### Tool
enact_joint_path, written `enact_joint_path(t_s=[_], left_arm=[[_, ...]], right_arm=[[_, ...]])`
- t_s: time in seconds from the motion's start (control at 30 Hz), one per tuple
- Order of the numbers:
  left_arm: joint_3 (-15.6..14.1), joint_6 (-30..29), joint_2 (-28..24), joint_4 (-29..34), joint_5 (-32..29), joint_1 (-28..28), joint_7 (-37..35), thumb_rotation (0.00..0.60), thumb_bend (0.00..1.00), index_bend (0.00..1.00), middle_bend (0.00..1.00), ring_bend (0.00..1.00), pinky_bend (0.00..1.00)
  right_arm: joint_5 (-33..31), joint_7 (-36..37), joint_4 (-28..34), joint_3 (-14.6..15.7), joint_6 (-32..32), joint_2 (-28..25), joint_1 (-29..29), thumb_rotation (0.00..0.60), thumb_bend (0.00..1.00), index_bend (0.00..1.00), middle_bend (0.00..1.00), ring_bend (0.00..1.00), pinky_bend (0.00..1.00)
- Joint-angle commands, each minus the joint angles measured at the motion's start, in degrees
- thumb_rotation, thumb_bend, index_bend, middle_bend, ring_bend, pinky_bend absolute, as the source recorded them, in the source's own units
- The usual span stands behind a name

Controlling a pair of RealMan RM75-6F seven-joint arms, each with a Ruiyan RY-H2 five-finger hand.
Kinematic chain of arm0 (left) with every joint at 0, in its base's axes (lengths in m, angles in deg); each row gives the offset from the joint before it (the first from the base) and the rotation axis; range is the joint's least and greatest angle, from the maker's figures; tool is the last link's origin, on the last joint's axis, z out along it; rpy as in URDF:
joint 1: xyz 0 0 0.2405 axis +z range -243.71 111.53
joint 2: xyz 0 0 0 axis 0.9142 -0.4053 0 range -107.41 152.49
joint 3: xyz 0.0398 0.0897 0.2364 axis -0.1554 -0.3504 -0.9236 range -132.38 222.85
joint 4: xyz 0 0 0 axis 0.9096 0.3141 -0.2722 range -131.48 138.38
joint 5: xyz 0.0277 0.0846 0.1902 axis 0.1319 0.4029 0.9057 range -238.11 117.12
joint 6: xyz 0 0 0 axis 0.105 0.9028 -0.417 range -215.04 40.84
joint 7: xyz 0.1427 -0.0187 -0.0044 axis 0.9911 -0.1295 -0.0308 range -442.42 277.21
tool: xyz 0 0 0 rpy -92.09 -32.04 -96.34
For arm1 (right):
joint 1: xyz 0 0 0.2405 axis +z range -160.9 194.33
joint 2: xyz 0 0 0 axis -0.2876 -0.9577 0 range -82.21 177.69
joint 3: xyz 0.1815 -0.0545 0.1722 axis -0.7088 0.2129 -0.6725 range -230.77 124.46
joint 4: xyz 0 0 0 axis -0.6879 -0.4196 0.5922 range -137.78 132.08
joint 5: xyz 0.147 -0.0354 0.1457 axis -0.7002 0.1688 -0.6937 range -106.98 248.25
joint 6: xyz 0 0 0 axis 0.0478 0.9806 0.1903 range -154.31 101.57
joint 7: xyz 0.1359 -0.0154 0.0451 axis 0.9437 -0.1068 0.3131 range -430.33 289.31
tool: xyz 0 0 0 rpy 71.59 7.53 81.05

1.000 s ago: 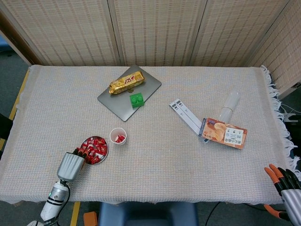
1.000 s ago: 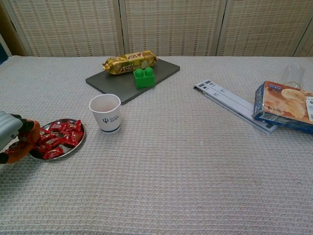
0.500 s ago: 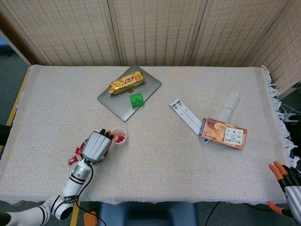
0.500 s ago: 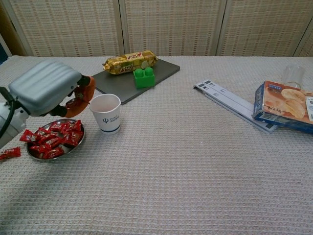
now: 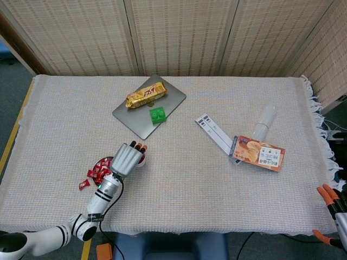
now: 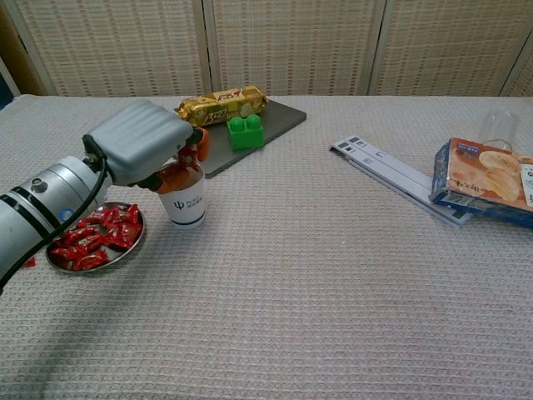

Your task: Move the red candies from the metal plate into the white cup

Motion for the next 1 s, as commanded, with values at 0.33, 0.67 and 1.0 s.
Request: enact_joint_path(t_s=[0.33,0.67,1.0], left_arm=[[-2.85,-3.74,-4.68,8.79,0.49,2.82,-0.57,0.600,0.42,0.16,0.32,0.33,0.91],[-13.39,-13.81,-13.52,14.56,0.28,17.09,-8.97,0.600,0.40,0.16,0.30,0.33,0.93],[-16.61,-16.83,-11.99,3.95,-2.21,25.66,-13.33,0.600,0.39,0.21,0.30,0.35,0.94]], right_arm=[[0.74,-0.33,0.07,0.18,0.26,0.13,-0.12,0.600,0.04,0.00,0.00,0.00,0.00],[2.74,-0.07,-0.22,0.93,0.96,0.10,-0.39,0.600,0.04,0.00,0.00,0.00,0.00],[5.07,-0.74,-0.27,1.78,0.65,0.34,-0.05,0.600,0.04,0.00,0.00,0.00,0.00]])
